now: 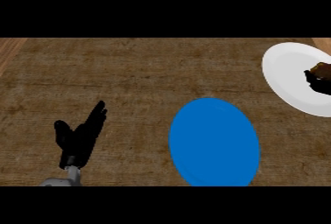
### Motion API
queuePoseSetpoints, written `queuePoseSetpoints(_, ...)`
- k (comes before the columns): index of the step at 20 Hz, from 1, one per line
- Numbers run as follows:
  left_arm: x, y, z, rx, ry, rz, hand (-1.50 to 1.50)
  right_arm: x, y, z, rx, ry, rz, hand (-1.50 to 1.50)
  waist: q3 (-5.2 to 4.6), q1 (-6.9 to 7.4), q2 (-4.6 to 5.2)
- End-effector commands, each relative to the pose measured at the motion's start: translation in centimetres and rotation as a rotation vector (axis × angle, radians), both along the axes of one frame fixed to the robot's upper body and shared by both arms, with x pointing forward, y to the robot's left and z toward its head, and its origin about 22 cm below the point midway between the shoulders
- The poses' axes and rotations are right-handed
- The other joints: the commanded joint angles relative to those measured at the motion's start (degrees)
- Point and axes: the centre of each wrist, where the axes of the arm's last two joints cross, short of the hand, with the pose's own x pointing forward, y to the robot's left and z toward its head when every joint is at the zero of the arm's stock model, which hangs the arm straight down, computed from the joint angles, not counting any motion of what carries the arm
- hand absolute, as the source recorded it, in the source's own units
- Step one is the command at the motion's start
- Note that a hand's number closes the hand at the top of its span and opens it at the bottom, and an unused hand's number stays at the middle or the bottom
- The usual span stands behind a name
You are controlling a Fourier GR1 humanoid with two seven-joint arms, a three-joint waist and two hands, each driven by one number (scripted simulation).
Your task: Pick the sweet potato from the plate and place it in the plate
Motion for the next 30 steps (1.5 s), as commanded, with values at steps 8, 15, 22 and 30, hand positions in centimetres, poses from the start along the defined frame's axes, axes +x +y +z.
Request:
queuePoseSetpoints(8, 1.1, -1.2, 0.0, -0.004, 0.040, -0.046, 0.00, 0.8, -4.4, -0.3, -0.084, 0.314, -0.096, -1.50, -0.30, 2.63, 1.81)
queuePoseSetpoints(15, 0.1, -1.6, -0.8, 0.001, 0.047, -0.066, 0.00, 1.4, -3.8, -1.2, 0.005, 0.379, 0.082, -1.50, 0.04, 3.52, 1.97)
queuePoseSetpoints(22, 0.1, -1.3, -0.2, -0.025, 0.029, -0.051, 0.00, 2.1, -2.7, -1.6, 0.213, 0.098, 0.151, -1.50, 0.18, 2.85, 1.75)
queuePoseSetpoints(30, -0.7, -1.2, -0.9, 0.003, 0.058, -0.014, 0.00, -1.1, -8.1, 0.5, 0.394, 0.048, 0.186, -1.50, 0.07, 1.47, 1.31)
